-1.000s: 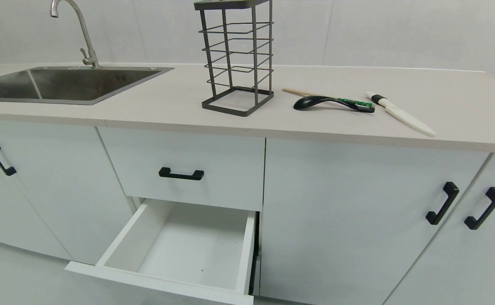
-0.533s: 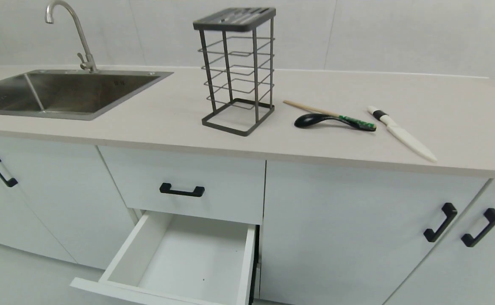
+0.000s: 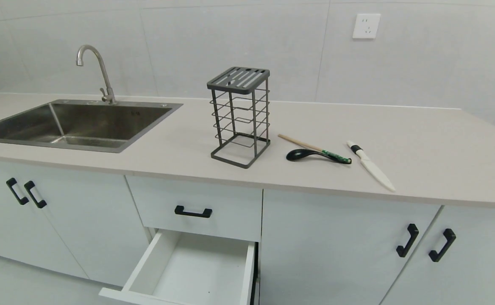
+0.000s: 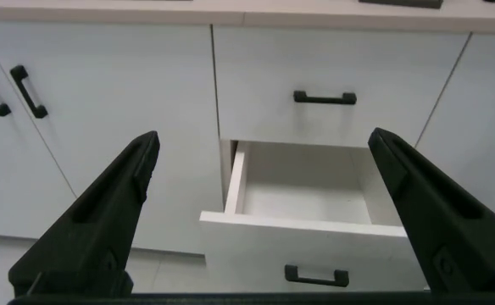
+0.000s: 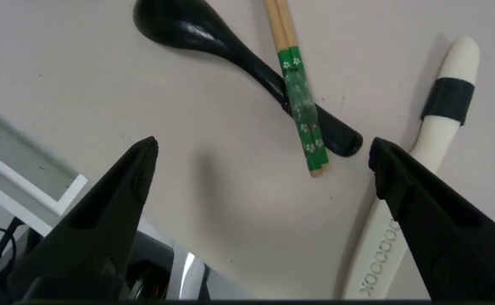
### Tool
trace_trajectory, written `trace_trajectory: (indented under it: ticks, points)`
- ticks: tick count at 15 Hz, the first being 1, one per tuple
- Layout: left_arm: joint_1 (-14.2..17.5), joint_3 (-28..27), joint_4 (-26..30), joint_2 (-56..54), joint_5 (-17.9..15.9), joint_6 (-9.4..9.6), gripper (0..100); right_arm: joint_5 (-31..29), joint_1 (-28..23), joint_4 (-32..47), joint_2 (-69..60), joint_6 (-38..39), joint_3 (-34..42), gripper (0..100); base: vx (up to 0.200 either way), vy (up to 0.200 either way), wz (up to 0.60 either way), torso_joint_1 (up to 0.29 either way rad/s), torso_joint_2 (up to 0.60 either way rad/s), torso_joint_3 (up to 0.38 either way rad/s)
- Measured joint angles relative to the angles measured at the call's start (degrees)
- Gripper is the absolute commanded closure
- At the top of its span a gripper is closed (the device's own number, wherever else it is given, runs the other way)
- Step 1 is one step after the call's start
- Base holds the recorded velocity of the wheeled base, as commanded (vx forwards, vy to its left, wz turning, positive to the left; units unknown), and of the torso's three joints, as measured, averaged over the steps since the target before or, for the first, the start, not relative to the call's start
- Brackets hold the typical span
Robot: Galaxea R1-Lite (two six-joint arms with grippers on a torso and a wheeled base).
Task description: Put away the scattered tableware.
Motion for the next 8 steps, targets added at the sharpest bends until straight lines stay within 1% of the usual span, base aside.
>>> trace_trajectory:
  ticks: [2,3,8]
  points:
    - [0.00,0.00,0.00,0.00,0.00,0.00,0,0.02,0.00,0.00,0.00,-0.04,0.00,100,0.000,0.000,0.00,0.430,-0.48,-0.237]
    - [0.00,0.00,0.00,0.00,0.00,0.00,0,0.02,0.00,0.05,0.00,-0.01,0.00,100,0.000,0.000,0.00,0.334,-0.50,-0.246]
    - [0.00,0.00,-0.05,0.00,0.02,0.00,0,0.00,0.00,0.00,0.00,-0.01,0.00,100,0.000,0.000,0.00,0.281,-0.51,-0.242]
